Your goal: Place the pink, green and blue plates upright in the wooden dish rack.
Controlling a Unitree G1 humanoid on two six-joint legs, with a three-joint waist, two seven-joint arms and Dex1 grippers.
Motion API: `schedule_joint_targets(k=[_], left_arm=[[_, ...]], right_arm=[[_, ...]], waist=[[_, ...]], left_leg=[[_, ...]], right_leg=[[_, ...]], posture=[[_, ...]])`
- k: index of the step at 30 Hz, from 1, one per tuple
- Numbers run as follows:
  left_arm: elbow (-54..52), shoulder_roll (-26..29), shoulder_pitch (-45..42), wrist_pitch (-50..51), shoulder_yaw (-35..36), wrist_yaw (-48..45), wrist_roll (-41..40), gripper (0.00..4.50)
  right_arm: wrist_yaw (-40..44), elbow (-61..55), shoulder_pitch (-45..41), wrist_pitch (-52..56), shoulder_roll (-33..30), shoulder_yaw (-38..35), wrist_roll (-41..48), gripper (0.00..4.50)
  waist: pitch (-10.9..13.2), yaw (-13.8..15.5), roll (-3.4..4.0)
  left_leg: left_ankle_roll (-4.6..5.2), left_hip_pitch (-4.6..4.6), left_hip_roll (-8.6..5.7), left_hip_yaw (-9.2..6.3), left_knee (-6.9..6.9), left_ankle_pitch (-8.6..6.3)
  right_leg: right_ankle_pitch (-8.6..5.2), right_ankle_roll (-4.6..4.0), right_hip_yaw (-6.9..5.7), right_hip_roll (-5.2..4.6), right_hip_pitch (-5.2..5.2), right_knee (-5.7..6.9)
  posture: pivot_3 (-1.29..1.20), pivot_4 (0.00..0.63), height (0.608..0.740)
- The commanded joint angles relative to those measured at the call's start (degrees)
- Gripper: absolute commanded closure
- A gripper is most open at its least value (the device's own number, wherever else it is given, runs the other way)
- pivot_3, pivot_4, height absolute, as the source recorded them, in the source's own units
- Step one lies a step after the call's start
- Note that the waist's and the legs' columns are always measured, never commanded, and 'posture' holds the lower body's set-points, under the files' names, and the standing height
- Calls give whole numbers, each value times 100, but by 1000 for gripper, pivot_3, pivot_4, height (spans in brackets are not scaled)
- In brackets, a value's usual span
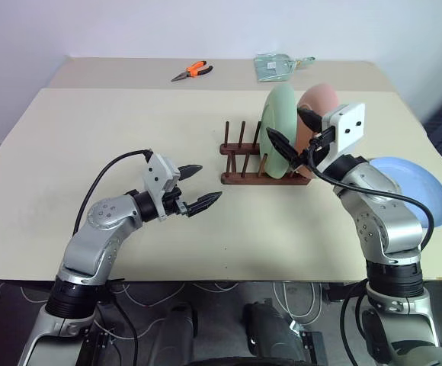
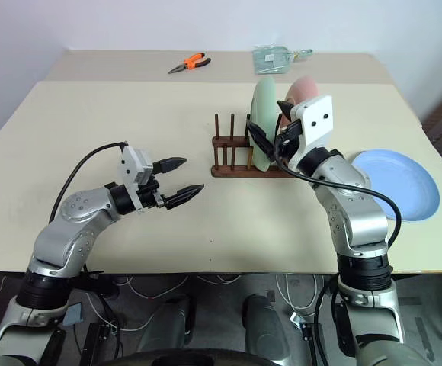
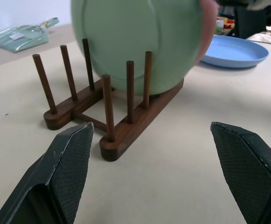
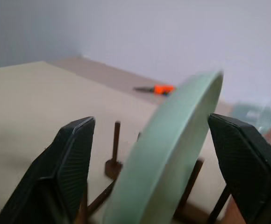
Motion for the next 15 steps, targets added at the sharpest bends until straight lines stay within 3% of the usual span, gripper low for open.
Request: schedule_joint_targets(k=[1, 7, 8, 11, 15], left_arm=[[-119, -11, -50, -63, -34, -37, 49, 361], [69, -62, -149, -181, -109, -148, 179, 361], [111, -74, -172, -225, -152, -184, 221, 361], [202, -106, -229, -314, -229, -242, 302, 361], [424, -189, -385, -411, -321, -363, 371, 361]], right_arm=[[192, -293, -423, -483, -447, -620, 111, 466], [-292, 296, -806, -202, -905, -1927, 560, 466], [-360, 503, -622, -177, -1120, -2035, 326, 220], [-395, 805, -210, -342, -1469, -2126, -58, 220], [-25, 1009, 1467, -185, -1943, -1624, -824, 220]], waist=[[1, 8, 2], [0, 50, 0], [-1, 56, -2], [-1, 42, -2], [-4, 36, 4]], left_leg=[[0, 0, 0, 0, 0, 0], [0, -1, 0, -1, 1, 0], [0, -1, -1, -1, 2, 0], [2, -1, -5, -1, 2, -1], [3, 0, -3, -1, -1, -1]], right_leg=[[0, 0, 0, 0, 0, 0], [0, 0, 0, -1, 4, -4], [0, -1, -1, -2, 7, -6], [-4, -7, 0, -5, 11, -12], [-3, -4, -1, -1, 9, -6]], posture=[[0, 150, 740], [0, 150, 740], [0, 150, 740], [0, 150, 740], [0, 150, 740]])
